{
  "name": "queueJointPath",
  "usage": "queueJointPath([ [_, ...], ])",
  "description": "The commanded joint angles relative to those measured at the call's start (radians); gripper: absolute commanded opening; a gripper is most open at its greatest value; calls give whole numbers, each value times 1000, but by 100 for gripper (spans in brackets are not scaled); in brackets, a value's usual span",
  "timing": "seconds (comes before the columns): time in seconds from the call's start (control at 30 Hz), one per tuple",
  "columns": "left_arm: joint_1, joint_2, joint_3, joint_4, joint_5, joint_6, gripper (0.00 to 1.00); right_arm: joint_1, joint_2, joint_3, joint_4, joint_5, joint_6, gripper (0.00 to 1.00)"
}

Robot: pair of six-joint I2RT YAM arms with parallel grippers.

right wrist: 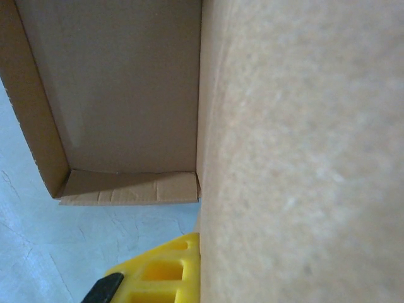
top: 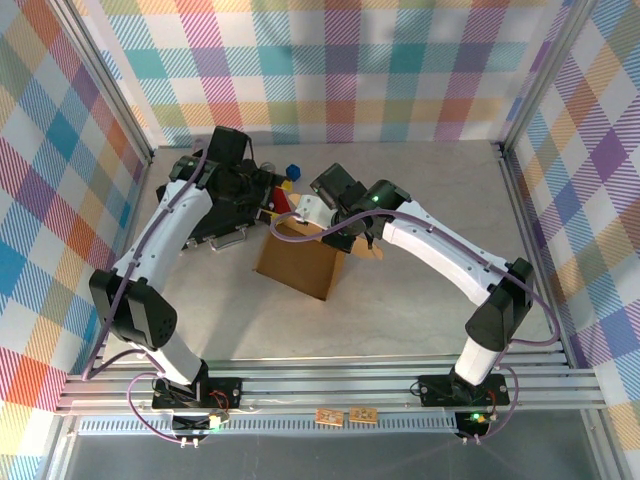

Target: Fold the paper box

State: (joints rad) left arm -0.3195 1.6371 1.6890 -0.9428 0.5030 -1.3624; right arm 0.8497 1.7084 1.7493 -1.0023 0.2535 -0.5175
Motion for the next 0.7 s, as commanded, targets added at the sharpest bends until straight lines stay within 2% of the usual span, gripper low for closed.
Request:
queueJointPath([
  [0.0,-6,-27,-18,3,37,-54,61,-6,6,3,27,13,-9,0],
  [0.27,-8,-33,-55,25,68,-76,63,-6,14,10,30,18,-7,0],
  [0.67,-39,-5,-130,166,90,-173,63,-3,23,39,26,-7,-4,0],
])
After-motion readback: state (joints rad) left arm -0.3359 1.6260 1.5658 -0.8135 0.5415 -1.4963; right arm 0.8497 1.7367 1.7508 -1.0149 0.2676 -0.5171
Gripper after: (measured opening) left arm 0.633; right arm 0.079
